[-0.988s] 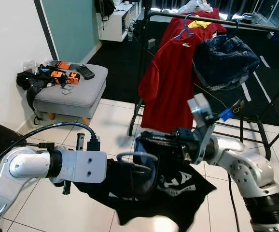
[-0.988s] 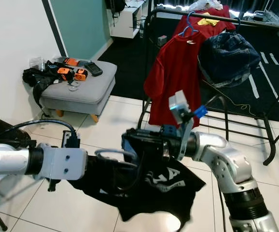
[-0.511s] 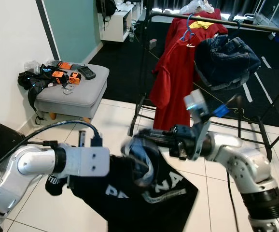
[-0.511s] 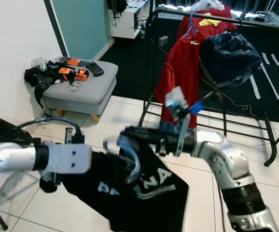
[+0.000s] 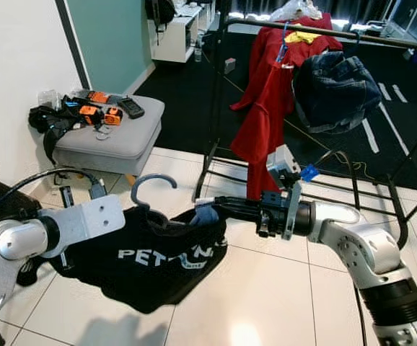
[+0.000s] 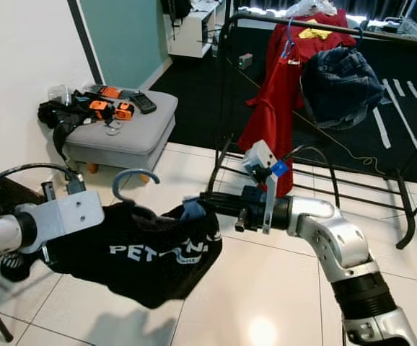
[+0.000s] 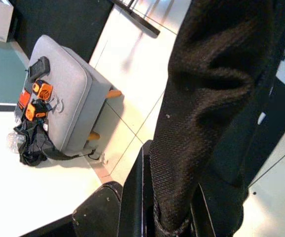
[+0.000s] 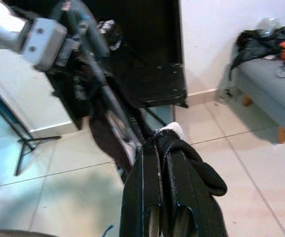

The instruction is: Hang hanger

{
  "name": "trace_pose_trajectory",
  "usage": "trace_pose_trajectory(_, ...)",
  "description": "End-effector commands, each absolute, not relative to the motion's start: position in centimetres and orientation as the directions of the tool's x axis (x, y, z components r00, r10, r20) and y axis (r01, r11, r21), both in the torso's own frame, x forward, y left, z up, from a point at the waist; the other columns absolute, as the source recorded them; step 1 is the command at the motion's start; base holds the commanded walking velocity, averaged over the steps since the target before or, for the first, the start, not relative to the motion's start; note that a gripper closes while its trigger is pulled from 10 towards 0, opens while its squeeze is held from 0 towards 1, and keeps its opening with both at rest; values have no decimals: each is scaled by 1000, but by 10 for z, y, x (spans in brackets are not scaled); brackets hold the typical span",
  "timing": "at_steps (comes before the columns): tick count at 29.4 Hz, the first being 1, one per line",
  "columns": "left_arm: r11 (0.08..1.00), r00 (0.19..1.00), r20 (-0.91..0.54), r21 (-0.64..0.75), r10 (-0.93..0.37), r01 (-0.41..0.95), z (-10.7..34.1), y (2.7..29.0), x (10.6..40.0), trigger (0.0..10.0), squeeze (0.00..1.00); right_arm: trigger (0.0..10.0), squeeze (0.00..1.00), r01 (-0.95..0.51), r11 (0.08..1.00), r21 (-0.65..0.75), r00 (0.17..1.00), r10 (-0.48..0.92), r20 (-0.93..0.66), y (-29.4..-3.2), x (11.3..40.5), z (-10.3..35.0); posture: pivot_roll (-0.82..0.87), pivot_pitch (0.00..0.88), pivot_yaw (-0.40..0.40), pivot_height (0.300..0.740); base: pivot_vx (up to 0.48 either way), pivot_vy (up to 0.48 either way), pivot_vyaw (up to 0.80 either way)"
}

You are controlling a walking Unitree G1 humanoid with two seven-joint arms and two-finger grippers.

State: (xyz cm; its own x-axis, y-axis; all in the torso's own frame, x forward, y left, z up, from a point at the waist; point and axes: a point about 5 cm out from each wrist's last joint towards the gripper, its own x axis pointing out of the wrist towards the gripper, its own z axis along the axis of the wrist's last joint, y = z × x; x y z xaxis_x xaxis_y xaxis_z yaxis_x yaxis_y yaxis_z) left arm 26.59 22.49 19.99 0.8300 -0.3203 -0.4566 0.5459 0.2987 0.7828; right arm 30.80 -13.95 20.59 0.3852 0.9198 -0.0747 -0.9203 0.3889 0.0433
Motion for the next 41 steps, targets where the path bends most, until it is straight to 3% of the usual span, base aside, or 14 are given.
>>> trace_pose_trajectory(1,303,829,-459,779,-319,548,195,221,264,10000,0,6980,0,-906,422,17,420,905,-70,-141,312,208,-21,85,-25,740,0,0,0)
trace_pose_trajectory(2,311,831,-457,777,-317,547,194,219,264,10000,0,8235,0,-898,440,15,438,896,-72,-141,314,207,-21,85,-27,740,0,0,0)
trace_pose_trajectory(9,359,851,-437,775,-292,521,191,215,265,10000,0,9412,24,-896,442,26,440,896,-61,-137,316,207,-20,85,-25,740,0,0,0)
trace_pose_trajectory(10,395,865,-414,771,-285,499,191,211,267,10000,0,10000,537,-897,440,42,438,898,-50,-134,316,207,-20,85,-26,740,0,0,0)
trace_pose_trajectory(11,395,865,-414,771,-285,499,191,211,267,10000,0,10000,537,-897,440,42,438,898,-50,-134,316,207,-20,85,-26,740,0,0,0)
trace_pose_trajectory(12,440,876,-389,759,-284,480,191,206,270,10000,0,10000,914,-896,439,60,438,898,-34,-131,316,207,-19,87,-23,740,0,0,0)
trace_pose_trajectory(14,530,896,-344,723,-281,444,189,195,273,10000,0,10000,1000,-892,445,86,445,895,-11,-126,317,207,-17,87,-25,740,0,0,0)
trace_pose_trajectory(22,728,913,-245,552,-325,407,183,164,275,10000,0,10000,1000,-878,468,100,471,882,10,-122,319,205,-19,89,-27,740,0,0,0)
trace_pose_trajectory(28,714,885,-238,525,-400,464,178,153,271,10000,0,10000,1000,-870,489,60,491,871,12,-138,322,210,-23,91,-31,740,0,0,0)
trace_pose_trajectory(34,650,843,-223,550,-490,524,184,140,267,10000,0,10000,1000,-910,415,-2,414,908,59,-162,317,233,-32,92,-33,740,0,0,0)
trace_pose_trajectory(38,594,795,-223,559,-564,578,185,124,264,10000,0,10000,937,-945,328,5,326,937,129,-163,310,248,-40,91,-35,740,0,0,0)
trace_pose_trajectory(39,580,777,-227,552,-587,599,184,118,263,10000,0,10000,824,-965,263,10,262,957,127,-159,304,249,-37,90,-38,740,0,0,0)
trace_pose_trajectory(40,580,777,-227,552,-587,599,184,118,263,10000,0,10000,824,-965,263,10,262,957,127,-159,304,249,-37,90,-38,740,0,0,0)
trace_pose_trajectory(41,568,763,-229,547,-605,615,184,112,263,10000,0,10000,620,-982,188,20,189,975,113,-156,297,248,-37,90,-38,740,0,0,0)
